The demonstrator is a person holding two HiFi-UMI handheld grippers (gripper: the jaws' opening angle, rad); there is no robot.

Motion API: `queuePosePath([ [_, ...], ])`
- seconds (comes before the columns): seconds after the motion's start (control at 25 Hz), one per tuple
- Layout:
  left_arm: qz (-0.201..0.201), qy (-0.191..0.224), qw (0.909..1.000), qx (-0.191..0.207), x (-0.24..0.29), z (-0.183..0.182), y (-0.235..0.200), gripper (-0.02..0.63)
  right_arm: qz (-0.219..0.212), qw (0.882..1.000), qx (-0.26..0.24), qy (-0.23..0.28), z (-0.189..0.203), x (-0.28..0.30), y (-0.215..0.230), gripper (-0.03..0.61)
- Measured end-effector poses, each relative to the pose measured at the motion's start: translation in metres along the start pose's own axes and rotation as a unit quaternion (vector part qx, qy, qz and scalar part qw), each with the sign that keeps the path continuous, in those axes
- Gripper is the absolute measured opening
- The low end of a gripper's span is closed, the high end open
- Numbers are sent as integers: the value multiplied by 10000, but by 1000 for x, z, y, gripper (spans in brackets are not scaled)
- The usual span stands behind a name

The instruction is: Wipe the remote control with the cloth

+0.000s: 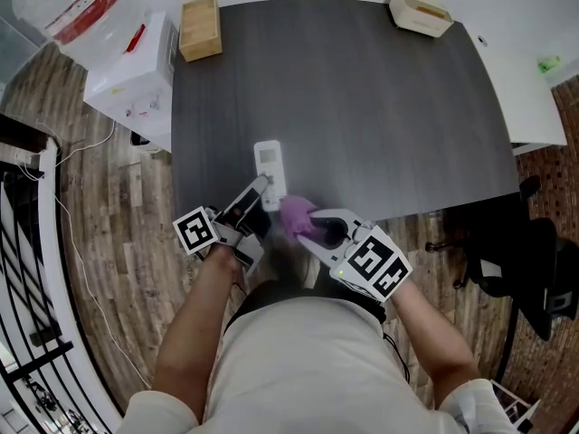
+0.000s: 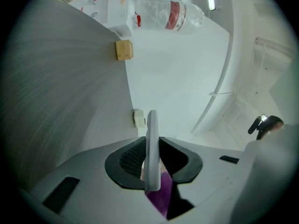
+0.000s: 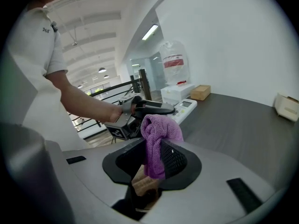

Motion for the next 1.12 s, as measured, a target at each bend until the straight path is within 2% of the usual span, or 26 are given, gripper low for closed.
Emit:
queuePosePath([
  [0.08,-22,-85,9998,183,2,1,3,89,-345,9993,-139,-56,-1,0,-13,104],
  [0.12,-84,-218,9986,470,3,2,6,89,-484,9985,-245,-87,-2,-2,-18,104],
  [0.16,-224,-449,9939,983,5,3,11,89,-554,9978,-356,-112,-3,-5,-21,104],
  [0.2,-443,-775,9811,1718,6,5,16,89,-540,9974,-455,-127,-4,-9,-20,104],
  [0.24,-711,-1156,9563,2589,7,8,21,89,-442,9975,-541,-133,-6,-14,-16,104],
  [0.28,-981,-1529,9200,3474,8,12,27,89,-265,9976,-618,-135,-8,-21,-9,104],
  [0.32,-1211,-1840,8772,4266,9,16,32,89,-19,9975,-696,-143,-11,-28,1,104],
  [0.36,-1382,-2059,8350,4912,10,20,36,89,285,9964,-779,-165,-15,-35,13,104],
  [0.4,-1495,-2190,7980,5411,10,24,39,89,623,9941,-864,-201,-19,-41,25,104],
  [0.44,-1569,-2268,7673,5790,10,27,43,89,966,9906,-937,-250,-23,-46,38,104],
  [0.52,-1668,-2397,7169,6331,11,34,47,89,1526,9824,-1014,-371,-31,-51,61,104],
  [0.56,-1688,-2470,6965,6522,12,38,48,89,1691,9794,-1009,-445,-33,-50,71,104],
  [0.6,-1681,-2537,6813,6658,13,43,48,89,1770,9779,-973,-536,-33,-47,79,104],
  [0.64,-1654,-2588,6715,6744,13,48,47,89,1777,9778,-907,-642,-31,-42,85,104],
  [0.8,-1521,-2754,6570,6851,16,64,47,89,1471,9829,-499,-986,-9,-20,91,104],
  [0.88,-1516,-2881,6444,6919,16,69,45,89,1347,9851,-380,-1003,-3,-17,87,104],
  [1.04,-1618,-3093,6182,7043,15,72,40,88,1144,9876,-455,-980,-5,-19,78,104],
  [1.12,-1682,-3193,6085,7067,16,73,37,88,1099,9880,-570,-920,-11,-21,72,104],
])
Point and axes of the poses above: the fingertips, and each gripper's own axes: x forward along the fingers, y to its right, z out of its underside, the point moved 6 cm from there along -x, backward along the fingers
